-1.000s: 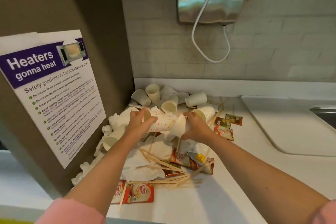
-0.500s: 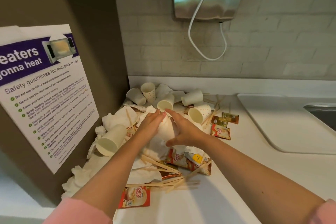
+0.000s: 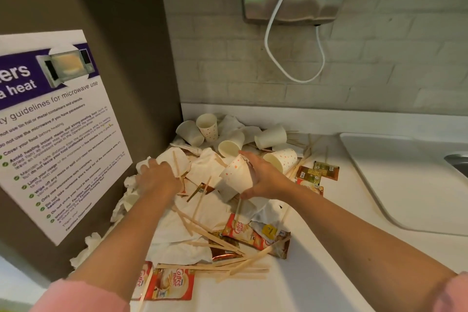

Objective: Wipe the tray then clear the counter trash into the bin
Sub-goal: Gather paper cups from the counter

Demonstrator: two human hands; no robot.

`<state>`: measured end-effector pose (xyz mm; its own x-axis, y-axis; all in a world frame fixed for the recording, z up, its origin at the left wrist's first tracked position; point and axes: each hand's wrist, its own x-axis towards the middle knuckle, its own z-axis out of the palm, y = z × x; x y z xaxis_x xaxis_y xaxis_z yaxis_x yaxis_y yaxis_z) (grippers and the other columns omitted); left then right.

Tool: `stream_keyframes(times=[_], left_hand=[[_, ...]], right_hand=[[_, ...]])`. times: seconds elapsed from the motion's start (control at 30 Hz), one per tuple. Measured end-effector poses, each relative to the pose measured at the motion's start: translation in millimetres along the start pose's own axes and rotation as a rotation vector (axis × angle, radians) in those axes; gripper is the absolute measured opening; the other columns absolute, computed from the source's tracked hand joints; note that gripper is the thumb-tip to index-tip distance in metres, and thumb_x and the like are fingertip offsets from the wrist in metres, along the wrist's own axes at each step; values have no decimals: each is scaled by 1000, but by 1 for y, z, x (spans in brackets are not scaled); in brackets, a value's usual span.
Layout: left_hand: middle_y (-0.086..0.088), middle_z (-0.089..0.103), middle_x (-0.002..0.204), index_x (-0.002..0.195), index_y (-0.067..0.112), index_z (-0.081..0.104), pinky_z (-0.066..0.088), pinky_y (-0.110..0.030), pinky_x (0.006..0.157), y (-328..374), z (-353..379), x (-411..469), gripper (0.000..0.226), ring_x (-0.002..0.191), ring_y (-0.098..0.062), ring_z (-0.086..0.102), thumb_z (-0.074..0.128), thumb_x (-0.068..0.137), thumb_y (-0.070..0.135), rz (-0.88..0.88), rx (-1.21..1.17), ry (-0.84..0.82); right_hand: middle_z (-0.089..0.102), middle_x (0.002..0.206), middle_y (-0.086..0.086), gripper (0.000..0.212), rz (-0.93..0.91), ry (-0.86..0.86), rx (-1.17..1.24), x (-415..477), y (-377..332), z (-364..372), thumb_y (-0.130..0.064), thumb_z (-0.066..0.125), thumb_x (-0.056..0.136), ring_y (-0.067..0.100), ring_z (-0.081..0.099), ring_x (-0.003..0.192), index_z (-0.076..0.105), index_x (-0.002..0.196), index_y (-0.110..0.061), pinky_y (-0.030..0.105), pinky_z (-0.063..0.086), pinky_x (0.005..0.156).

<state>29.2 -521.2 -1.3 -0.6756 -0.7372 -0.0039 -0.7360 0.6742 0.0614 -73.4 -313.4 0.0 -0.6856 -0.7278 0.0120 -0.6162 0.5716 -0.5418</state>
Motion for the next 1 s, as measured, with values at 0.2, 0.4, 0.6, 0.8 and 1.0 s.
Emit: stream_keyframes(times=[0.2, 0.4, 0.6, 0.8, 1.0], left_hand=[[-9, 38, 139, 130, 16, 42, 36, -41, 104, -12, 5, 10, 64, 128, -30, 39, 63, 80, 49, -92, 159, -198], [-2, 48, 135, 135, 29, 38, 30, -42, 106, 1, 1, 13, 66, 127, -26, 42, 69, 78, 38, 8, 100, -198], [6, 44, 140, 135, 36, 39, 16, -50, 111, 47, -12, 3, 67, 130, -21, 37, 69, 76, 37, 379, -2, -105], [10, 45, 138, 134, 36, 41, -4, -55, 115, 83, -15, -6, 67, 133, -16, 32, 72, 75, 30, 589, 78, -25], [11, 48, 133, 127, 39, 47, -11, -55, 112, 96, -19, -9, 58, 133, -19, 27, 71, 75, 33, 660, 73, 66]], right_hand=[[30, 150, 5, 111, -13, -36, 2, 11, 12, -3, -27, 84, 66, 25, 33, 135, 11, 150, -25, 37, 31, 109], [31, 149, 5, 110, -40, -66, 6, 18, 22, -5, -26, 83, 67, 25, 34, 134, 12, 149, -26, 37, 31, 108], [33, 147, 5, 109, -66, -119, -9, 23, 28, -7, -25, 83, 67, 24, 34, 133, 12, 150, -25, 36, 31, 108], [40, 139, 6, 106, -56, -129, 6, 24, 39, -14, -18, 83, 65, 24, 38, 128, 18, 148, -25, 36, 33, 104], [40, 139, 6, 105, -66, -158, 8, 22, 47, -18, -17, 83, 65, 24, 38, 128, 19, 148, -25, 39, 34, 106]])
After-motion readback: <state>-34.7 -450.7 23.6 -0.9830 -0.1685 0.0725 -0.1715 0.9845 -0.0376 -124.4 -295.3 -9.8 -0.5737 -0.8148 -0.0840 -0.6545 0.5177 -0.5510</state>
